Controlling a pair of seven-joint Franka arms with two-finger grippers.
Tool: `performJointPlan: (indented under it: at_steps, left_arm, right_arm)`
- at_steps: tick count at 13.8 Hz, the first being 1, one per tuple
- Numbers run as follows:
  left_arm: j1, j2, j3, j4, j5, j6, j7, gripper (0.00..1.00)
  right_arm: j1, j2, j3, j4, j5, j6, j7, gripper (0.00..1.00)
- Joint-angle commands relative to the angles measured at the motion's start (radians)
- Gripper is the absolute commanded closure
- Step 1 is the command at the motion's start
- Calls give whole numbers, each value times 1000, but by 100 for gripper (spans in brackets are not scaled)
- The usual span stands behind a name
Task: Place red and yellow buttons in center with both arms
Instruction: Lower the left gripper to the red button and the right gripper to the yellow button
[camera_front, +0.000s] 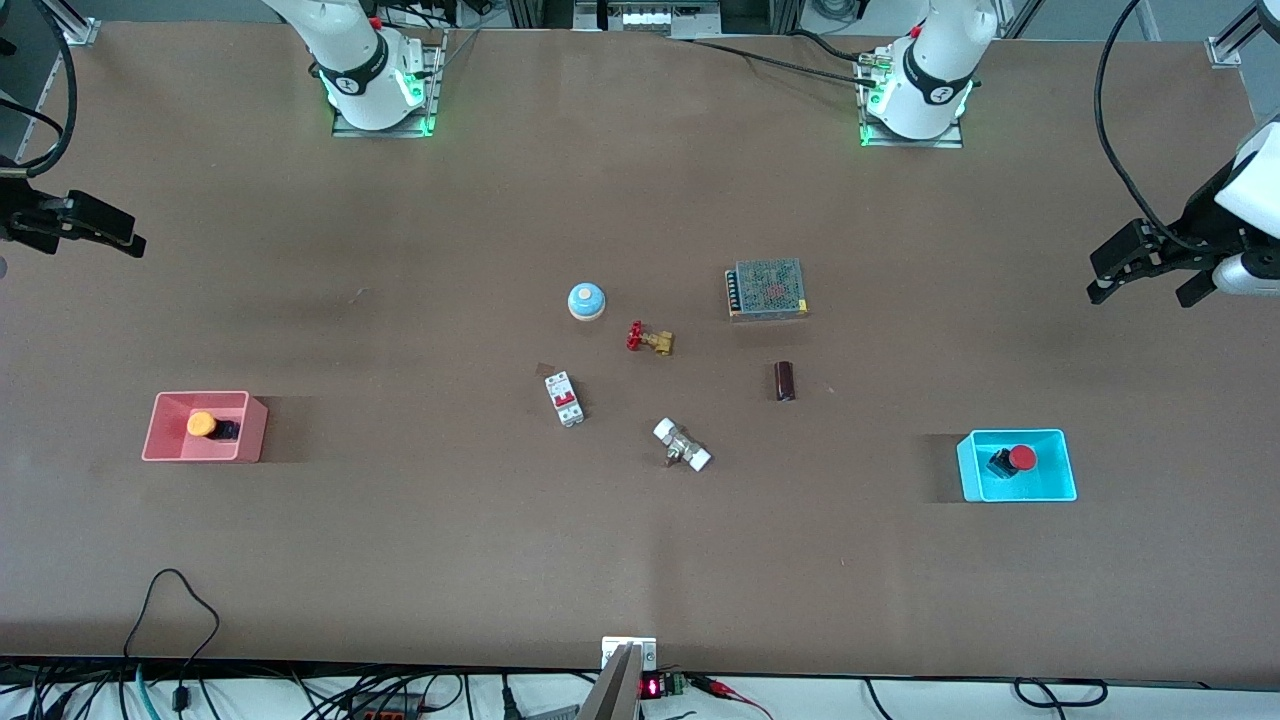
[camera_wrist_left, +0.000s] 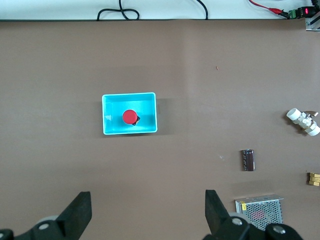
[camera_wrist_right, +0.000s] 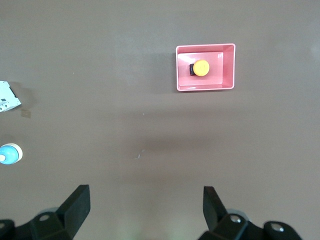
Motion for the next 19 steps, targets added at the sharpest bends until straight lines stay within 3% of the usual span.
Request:
performJointPlan:
  at_steps: [1,7,10,13,19]
  left_arm:
    - [-7,-11,7,8,-15,-13,7,0]
    - [-11,26,-1,5,-14,-8,0,0]
    - [-16,90,1,0,-1,31,7,0]
    - [-7,175,4,0,0,125,10,0]
    - [47,366,13,-3,-1,352,61,0]
  right_arm:
    - [-3,-32,6,-33,-9,-7,23,0]
    - [-20,14,-5,-32,-19,20,9,0]
    - [-78,121,-7,-32,-22,120,-23,0]
    - [-100,254,-7,-30,-85,270,-46,0]
    - [-120,484,-7,-27,-78,555,-48,0]
